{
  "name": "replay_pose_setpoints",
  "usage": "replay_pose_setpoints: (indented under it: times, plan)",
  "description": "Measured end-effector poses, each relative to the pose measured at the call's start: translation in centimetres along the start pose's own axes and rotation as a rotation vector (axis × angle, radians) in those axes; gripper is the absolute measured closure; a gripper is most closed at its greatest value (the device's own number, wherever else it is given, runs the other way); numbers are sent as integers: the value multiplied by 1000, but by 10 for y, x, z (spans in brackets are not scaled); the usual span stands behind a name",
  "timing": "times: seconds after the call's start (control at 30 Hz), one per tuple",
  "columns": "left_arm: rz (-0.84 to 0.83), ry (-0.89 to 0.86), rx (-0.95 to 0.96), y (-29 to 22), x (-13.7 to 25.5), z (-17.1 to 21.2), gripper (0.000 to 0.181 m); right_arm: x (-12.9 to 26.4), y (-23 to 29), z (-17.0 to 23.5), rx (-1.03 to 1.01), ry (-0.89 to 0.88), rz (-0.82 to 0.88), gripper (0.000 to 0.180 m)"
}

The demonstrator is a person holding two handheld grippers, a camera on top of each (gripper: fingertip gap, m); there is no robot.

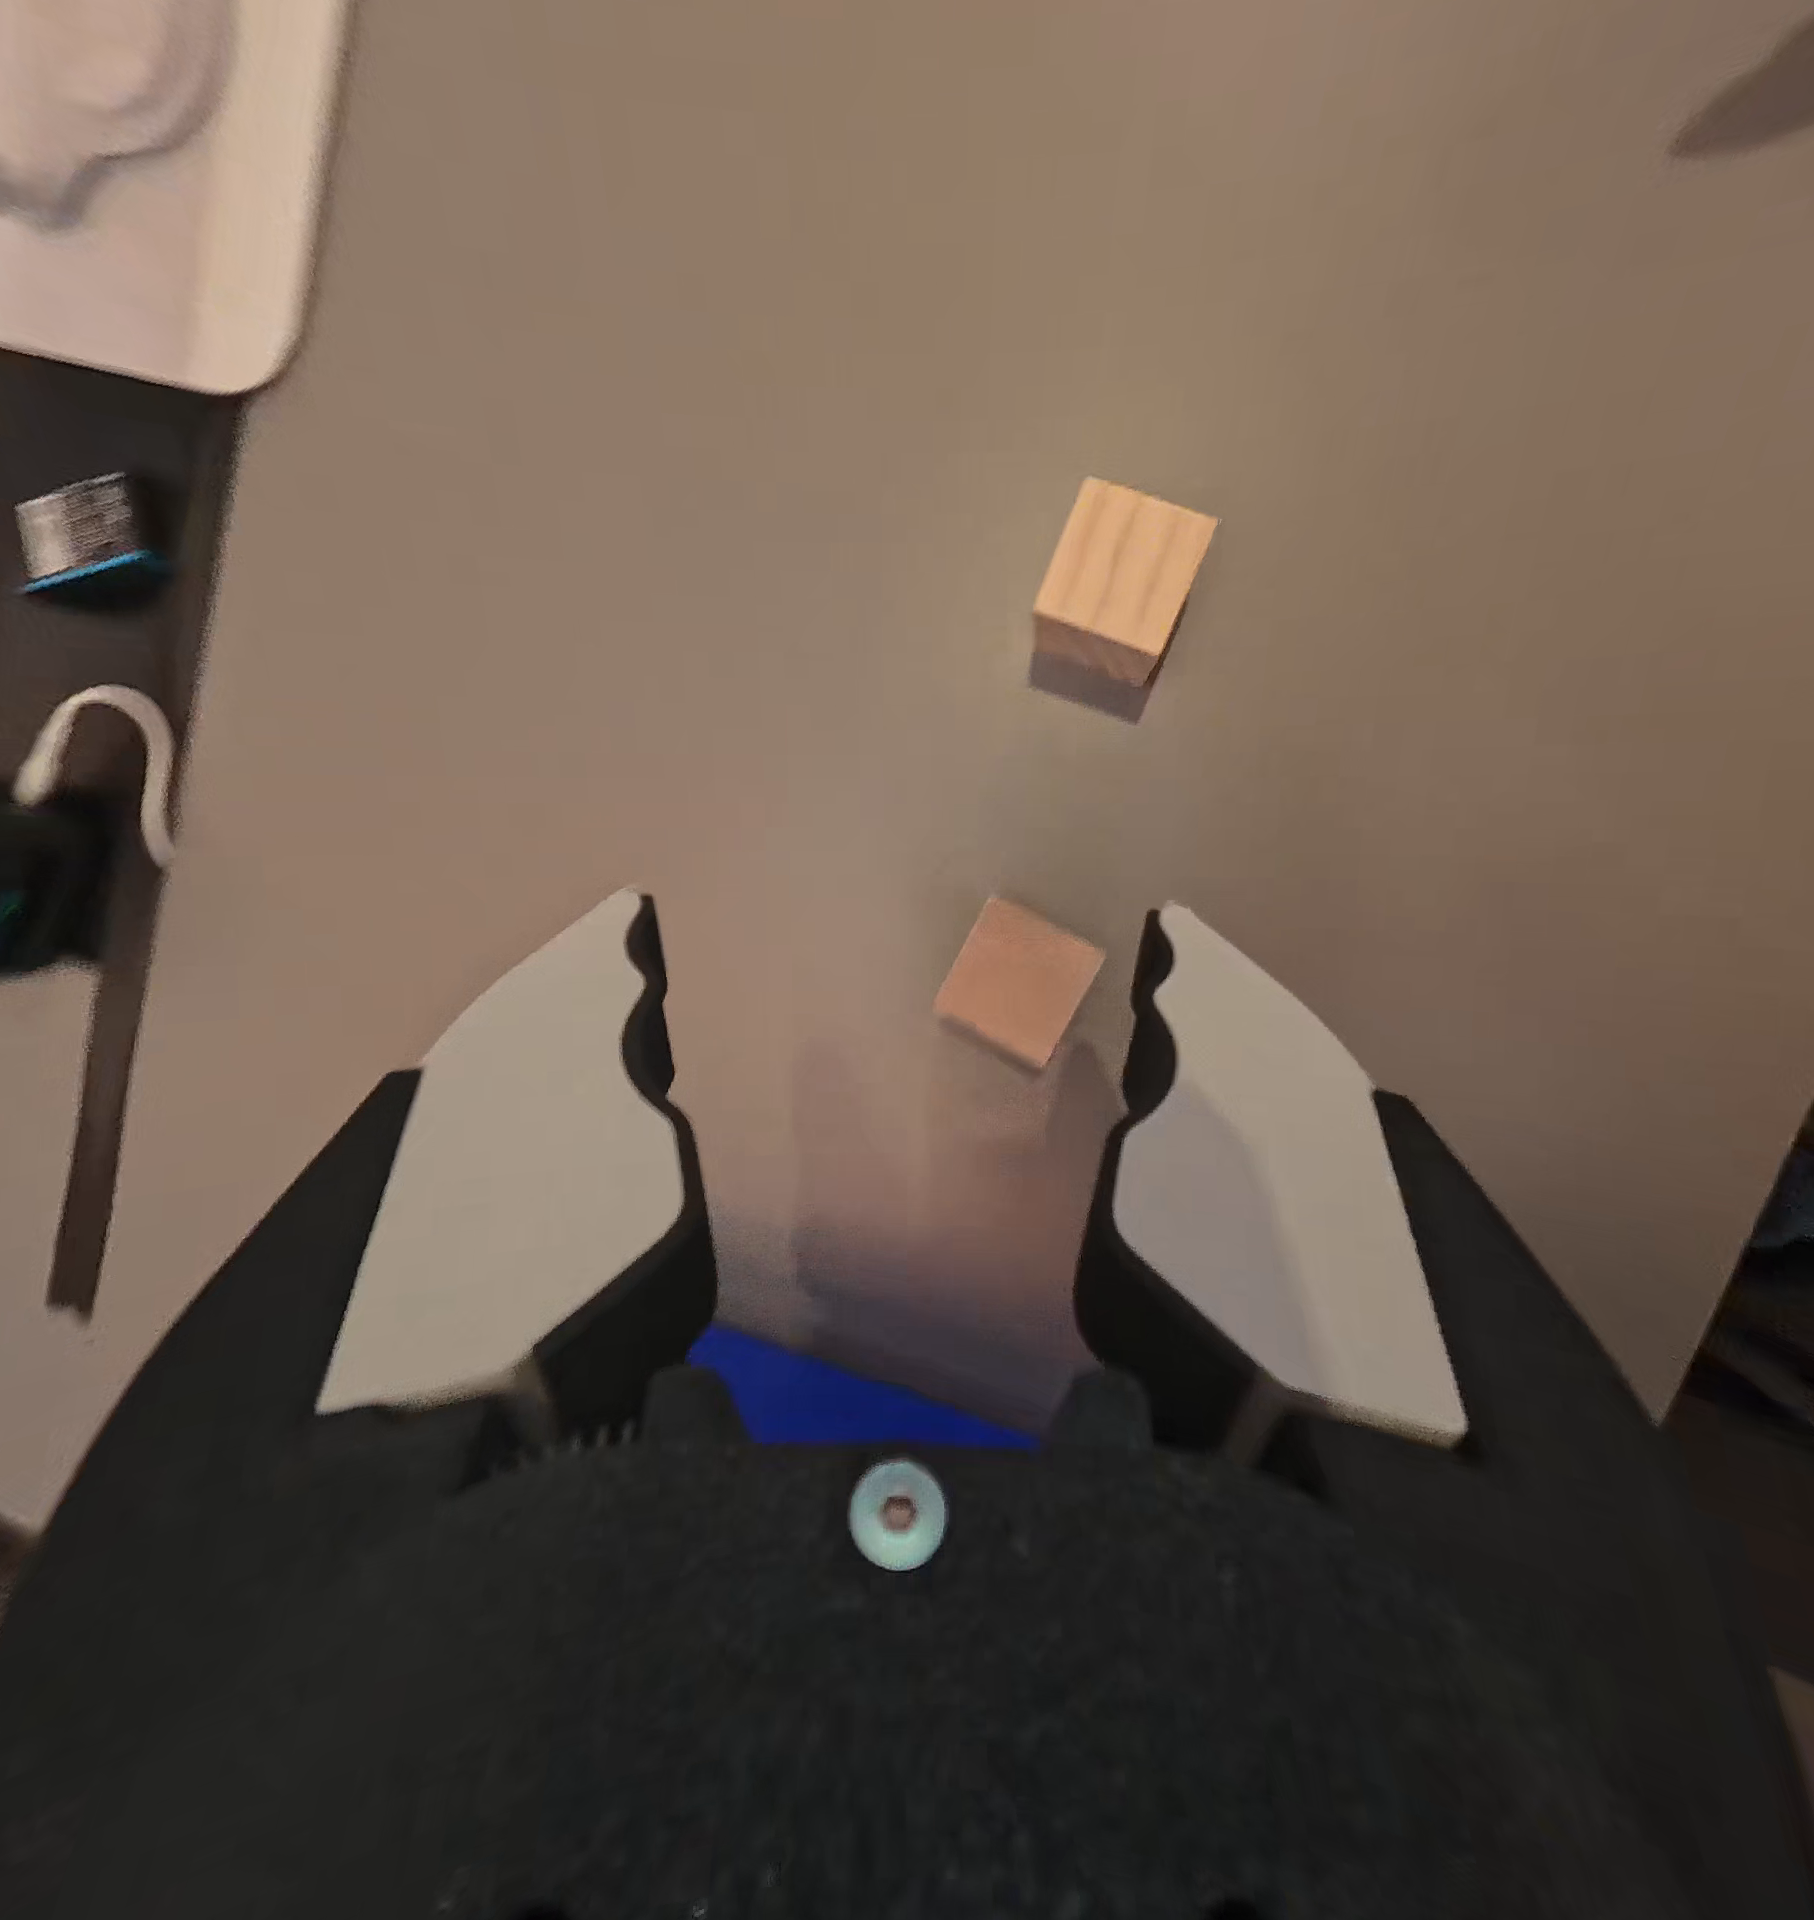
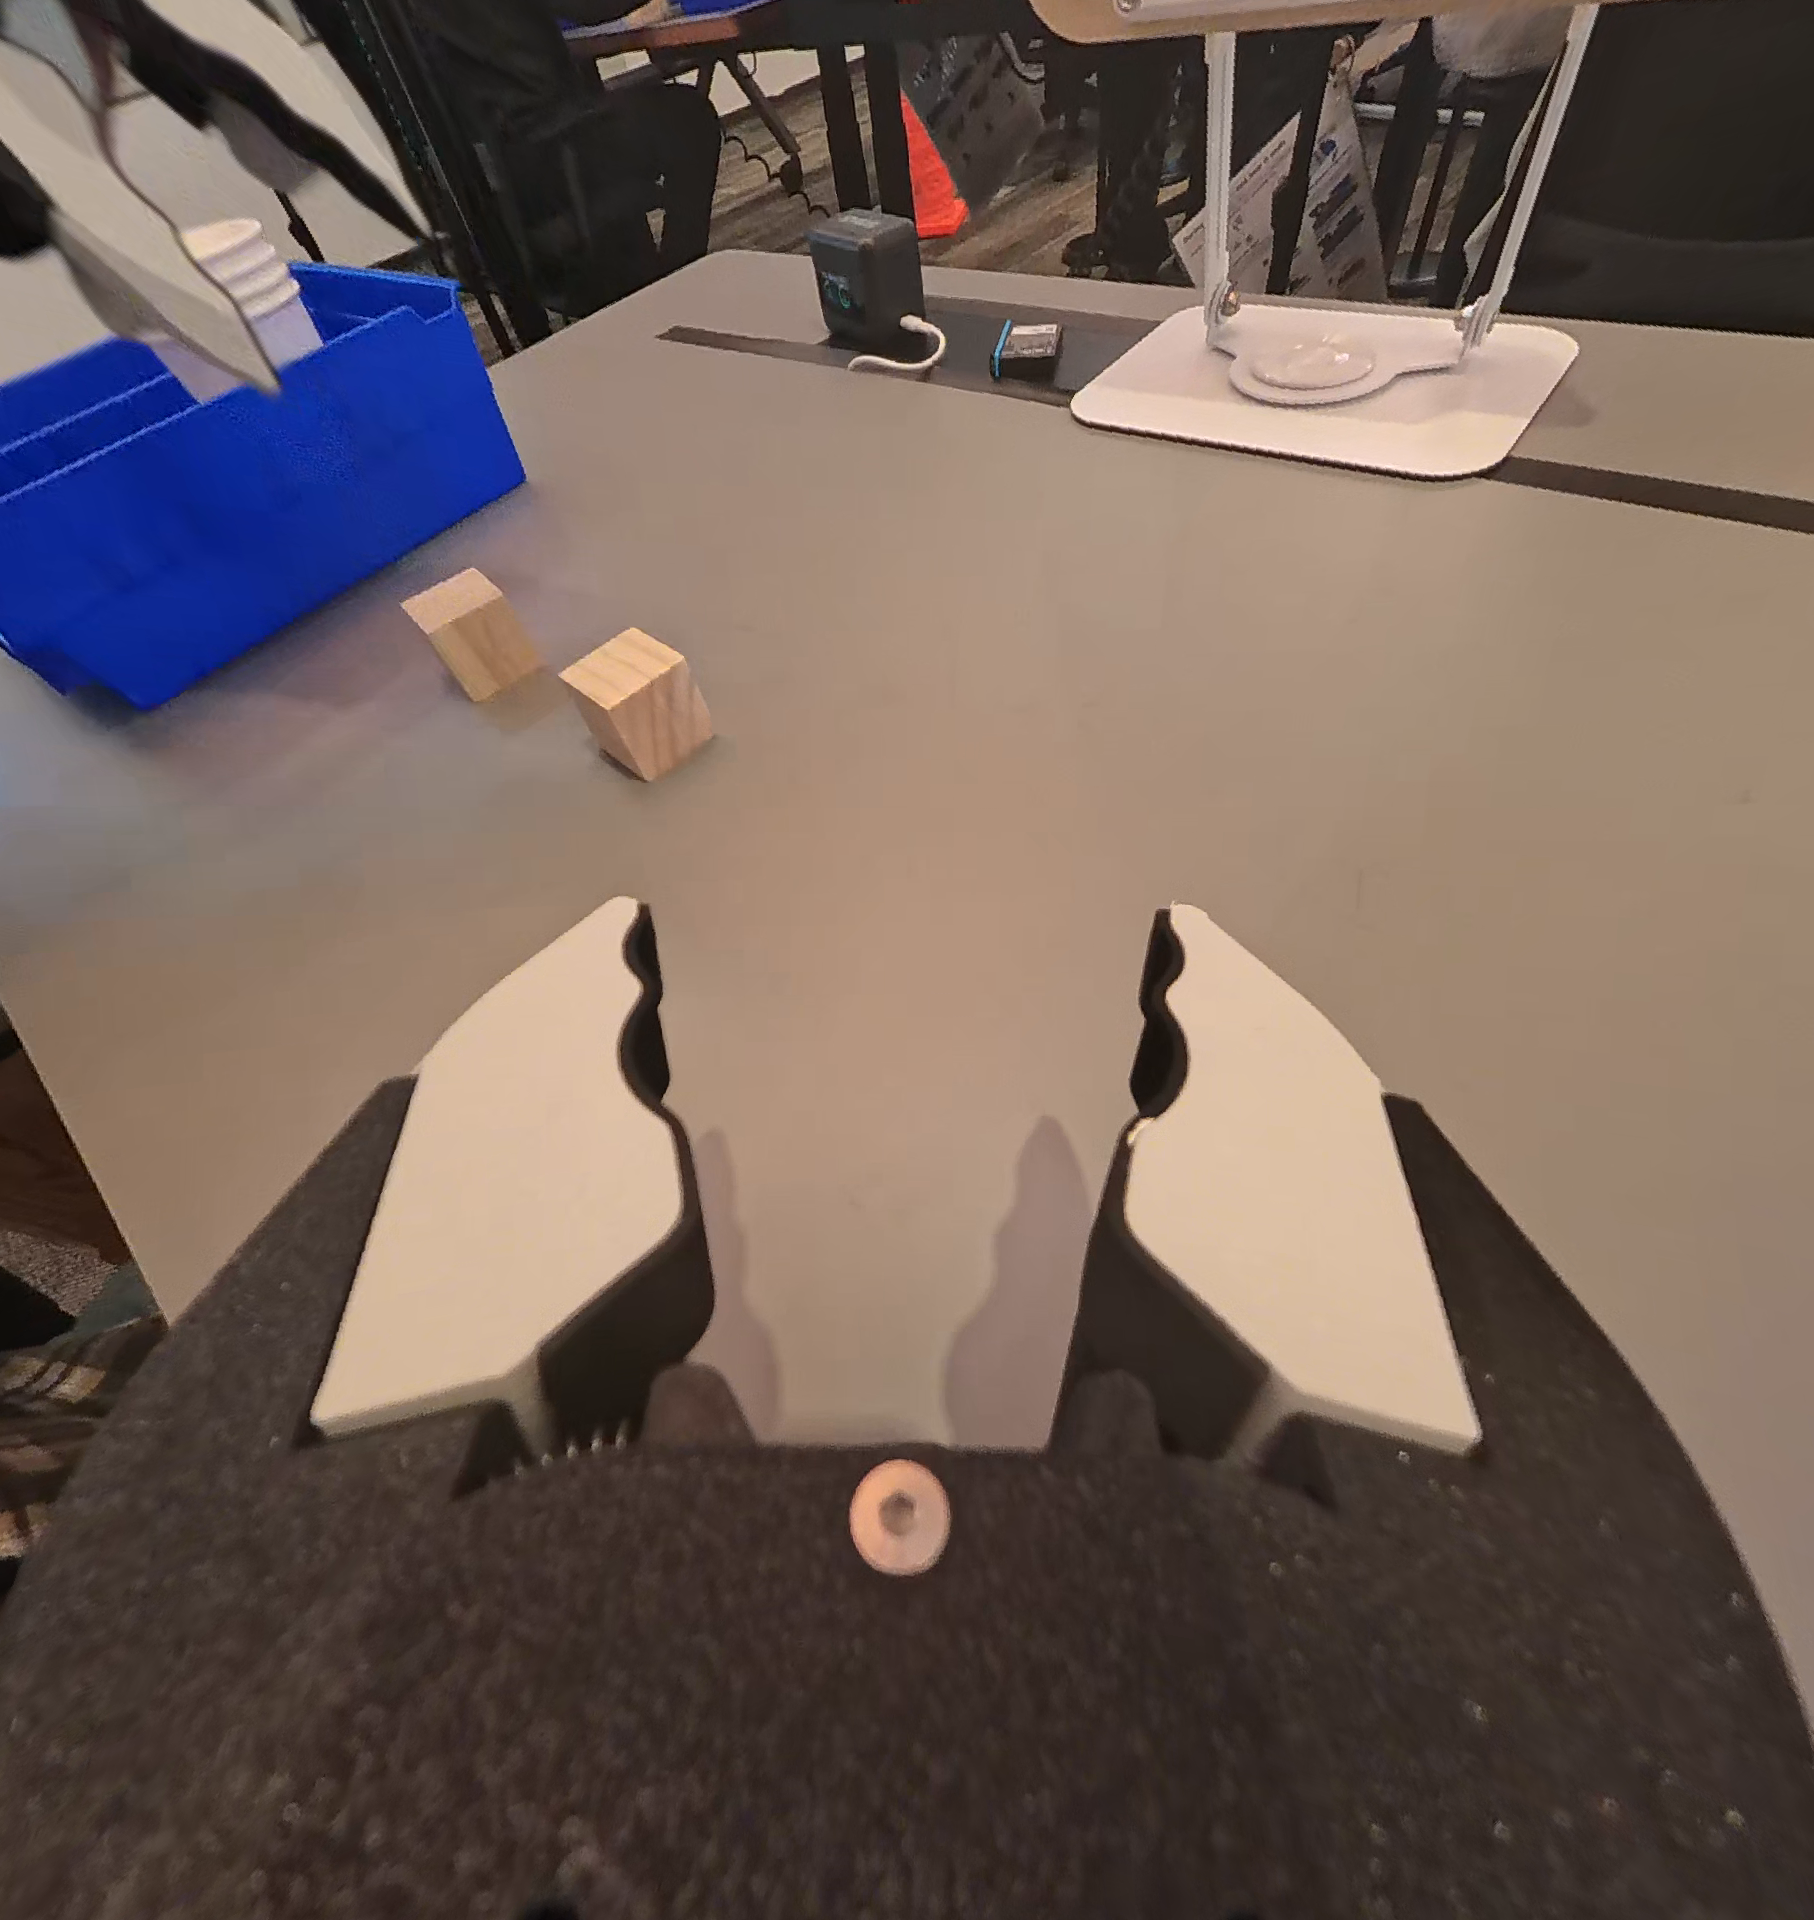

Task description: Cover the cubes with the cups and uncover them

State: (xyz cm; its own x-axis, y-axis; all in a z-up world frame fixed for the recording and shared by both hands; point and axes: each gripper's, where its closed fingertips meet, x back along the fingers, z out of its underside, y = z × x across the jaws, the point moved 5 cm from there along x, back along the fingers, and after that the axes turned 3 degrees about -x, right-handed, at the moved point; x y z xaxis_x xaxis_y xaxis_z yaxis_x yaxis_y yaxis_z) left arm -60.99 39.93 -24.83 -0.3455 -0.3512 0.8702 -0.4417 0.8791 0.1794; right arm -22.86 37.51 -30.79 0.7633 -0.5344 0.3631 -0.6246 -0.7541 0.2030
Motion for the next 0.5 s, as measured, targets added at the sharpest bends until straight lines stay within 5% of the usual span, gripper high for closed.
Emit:
replay_pose_setpoints:
  times: [0.23, 0.5]
  plan:
    - [-212, 12, 157, 12, 93, 106, 105, -6, 5, 3, 9, 18, -10, 92]
    - [-191, 299, 332, -5, 98, 243, 106, -18, 15, 7, 25, 48, -37, 92]
